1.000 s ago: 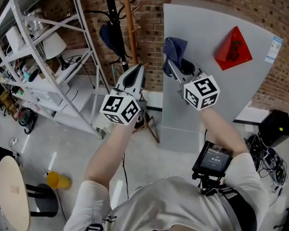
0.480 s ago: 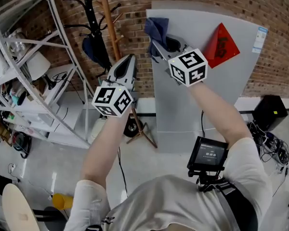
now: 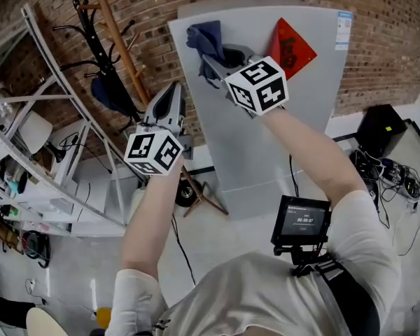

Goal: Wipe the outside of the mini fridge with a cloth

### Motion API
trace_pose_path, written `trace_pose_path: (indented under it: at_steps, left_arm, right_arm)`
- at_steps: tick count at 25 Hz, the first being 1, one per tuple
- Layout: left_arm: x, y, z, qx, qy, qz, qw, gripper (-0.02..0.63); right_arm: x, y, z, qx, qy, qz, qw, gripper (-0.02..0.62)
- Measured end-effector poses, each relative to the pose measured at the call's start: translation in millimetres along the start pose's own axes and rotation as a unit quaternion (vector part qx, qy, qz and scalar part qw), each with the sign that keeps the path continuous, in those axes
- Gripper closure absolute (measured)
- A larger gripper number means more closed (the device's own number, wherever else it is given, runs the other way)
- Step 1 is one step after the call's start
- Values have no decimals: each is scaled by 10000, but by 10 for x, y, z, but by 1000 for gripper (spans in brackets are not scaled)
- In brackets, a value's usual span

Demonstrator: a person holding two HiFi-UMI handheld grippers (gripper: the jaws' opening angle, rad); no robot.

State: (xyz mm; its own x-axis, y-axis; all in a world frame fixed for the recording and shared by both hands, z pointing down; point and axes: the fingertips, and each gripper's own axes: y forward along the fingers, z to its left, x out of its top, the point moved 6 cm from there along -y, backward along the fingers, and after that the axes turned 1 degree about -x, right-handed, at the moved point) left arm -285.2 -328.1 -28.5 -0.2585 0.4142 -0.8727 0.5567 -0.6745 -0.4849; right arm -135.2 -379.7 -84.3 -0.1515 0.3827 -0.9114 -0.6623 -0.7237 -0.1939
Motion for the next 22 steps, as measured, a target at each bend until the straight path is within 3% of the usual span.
trace_pose_path:
  at_steps: [11,22]
  left_arm:
    - [-176,261,-415,-562,-259,4,9981,606]
    - [-176,243,-628,-771,-461,5,9960,606]
  right_arm:
    - [-82,-579,-656,-935,332,329,9945,522]
    - [19,-913,-670,-1191,355,396,9915,522]
